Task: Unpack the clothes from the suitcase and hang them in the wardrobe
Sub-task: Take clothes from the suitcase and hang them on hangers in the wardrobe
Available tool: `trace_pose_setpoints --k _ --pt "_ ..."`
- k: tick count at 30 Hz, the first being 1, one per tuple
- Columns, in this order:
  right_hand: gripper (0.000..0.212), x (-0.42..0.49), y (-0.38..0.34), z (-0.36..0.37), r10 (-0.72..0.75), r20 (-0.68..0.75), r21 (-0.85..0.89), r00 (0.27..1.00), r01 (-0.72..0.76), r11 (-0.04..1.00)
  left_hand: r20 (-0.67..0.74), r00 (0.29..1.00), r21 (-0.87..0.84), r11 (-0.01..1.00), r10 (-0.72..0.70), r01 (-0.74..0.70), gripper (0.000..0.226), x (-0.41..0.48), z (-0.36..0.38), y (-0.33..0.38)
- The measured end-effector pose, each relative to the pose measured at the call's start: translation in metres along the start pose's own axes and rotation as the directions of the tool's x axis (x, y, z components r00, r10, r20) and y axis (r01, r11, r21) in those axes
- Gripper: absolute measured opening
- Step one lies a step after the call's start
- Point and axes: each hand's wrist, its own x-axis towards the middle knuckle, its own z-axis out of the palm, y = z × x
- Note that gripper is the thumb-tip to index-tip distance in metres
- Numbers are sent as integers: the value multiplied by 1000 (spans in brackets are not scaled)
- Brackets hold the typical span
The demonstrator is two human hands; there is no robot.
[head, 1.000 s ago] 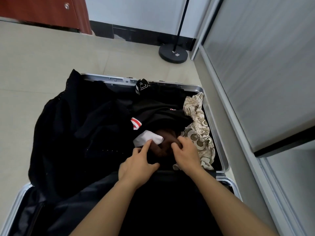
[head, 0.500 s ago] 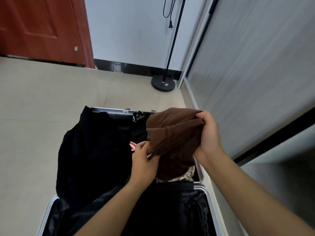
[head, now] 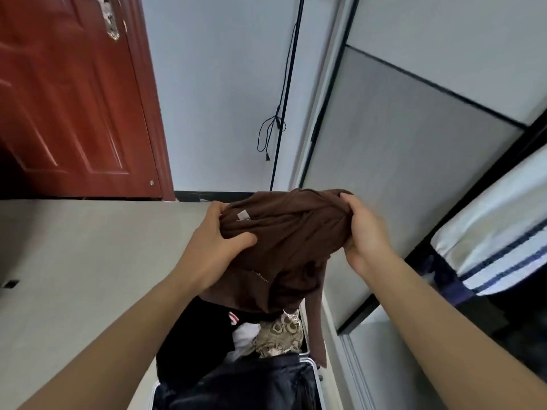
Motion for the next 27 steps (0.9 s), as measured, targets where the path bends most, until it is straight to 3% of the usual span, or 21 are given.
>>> trace_pose_setpoints --k 3,7,9,11,13,14,15,18,19,23,27 --pt "14 -40 -87 7 -43 -15 -74 999 42 996 150 988 34 998 37 -43 27 -20 -26 96" --pt "18 -95 -177 6 -174 -44 -286 984 154 946 136 988 109 991 66 -81 9 -43 -52 202" --pt "23 -124 -213 -3 -323 -23 -444 946 280 851 141 983 183 973 117 -142 5 -53 -65 243" --pt "21 -146 -240 -14 -472 35 -637 881 384 669 132 969 267 934 207 -236 7 -57 -74 272" --pt "21 -161 -257 -25 -560 77 -751 825 417 512 180 950 291 909 254 -298 16 -62 -78 295" --pt "21 -169 -264 -31 -579 67 -765 812 415 493 244 936 262 912 253 -315 19 -67 -77 305" --pt "22 -173 -268 -33 -564 41 -732 825 409 545 299 923 230 920 243 -317 22 -69 -77 311" --pt "20 -200 -285 -44 -399 -44 -391 916 352 851 415 886 231 918 208 -323 28 -84 -67 336" --pt "18 -207 -291 -49 -362 -49 -315 931 329 890 467 867 241 918 175 -315 25 -88 -60 344" --pt "17 -219 -306 -70 -351 -108 -364 930 292 885 600 800 228 955 15 -189 21 -102 -36 361" --pt "16 -219 -310 -91 -317 -114 -257 942 280 925 615 768 155 982 -179 105 24 -112 -9 374"
